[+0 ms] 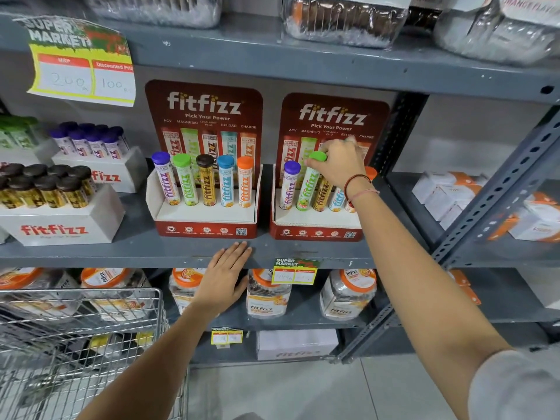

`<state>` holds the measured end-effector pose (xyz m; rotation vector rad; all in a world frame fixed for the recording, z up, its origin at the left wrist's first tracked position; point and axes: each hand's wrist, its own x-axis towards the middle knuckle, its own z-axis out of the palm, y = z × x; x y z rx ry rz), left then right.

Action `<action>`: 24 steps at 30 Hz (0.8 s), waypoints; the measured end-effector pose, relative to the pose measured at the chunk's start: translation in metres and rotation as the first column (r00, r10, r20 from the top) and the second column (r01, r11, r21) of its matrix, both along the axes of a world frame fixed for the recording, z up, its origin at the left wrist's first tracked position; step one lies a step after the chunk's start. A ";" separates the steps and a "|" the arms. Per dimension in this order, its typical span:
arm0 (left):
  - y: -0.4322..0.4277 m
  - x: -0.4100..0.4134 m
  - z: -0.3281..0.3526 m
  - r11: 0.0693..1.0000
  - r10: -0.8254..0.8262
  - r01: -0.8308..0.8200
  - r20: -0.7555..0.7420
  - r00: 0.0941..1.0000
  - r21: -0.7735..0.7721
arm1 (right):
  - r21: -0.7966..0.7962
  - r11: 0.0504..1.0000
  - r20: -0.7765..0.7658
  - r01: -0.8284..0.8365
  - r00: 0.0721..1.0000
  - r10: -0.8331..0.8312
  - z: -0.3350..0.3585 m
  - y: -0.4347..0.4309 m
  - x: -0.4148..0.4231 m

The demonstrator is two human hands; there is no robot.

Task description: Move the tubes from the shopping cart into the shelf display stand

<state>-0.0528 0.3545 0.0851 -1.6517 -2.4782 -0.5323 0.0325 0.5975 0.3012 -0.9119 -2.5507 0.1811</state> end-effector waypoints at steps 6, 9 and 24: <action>0.000 0.000 0.000 1.000 0.004 -0.004 0.004 1.000 -0.015 | -0.067 0.998 0.054 -0.010 0.998 0.014 -0.005 -0.003 -0.002; 0.000 -0.001 0.000 1.000 0.002 -0.002 -0.001 1.000 -0.013 | -0.086 0.996 0.087 -0.019 0.996 0.026 -0.012 -0.004 -0.002; 0.001 0.003 0.013 0.998 0.030 -0.025 0.077 0.997 -0.064 | -0.004 0.999 0.027 -0.036 0.999 0.036 -0.021 -0.012 0.007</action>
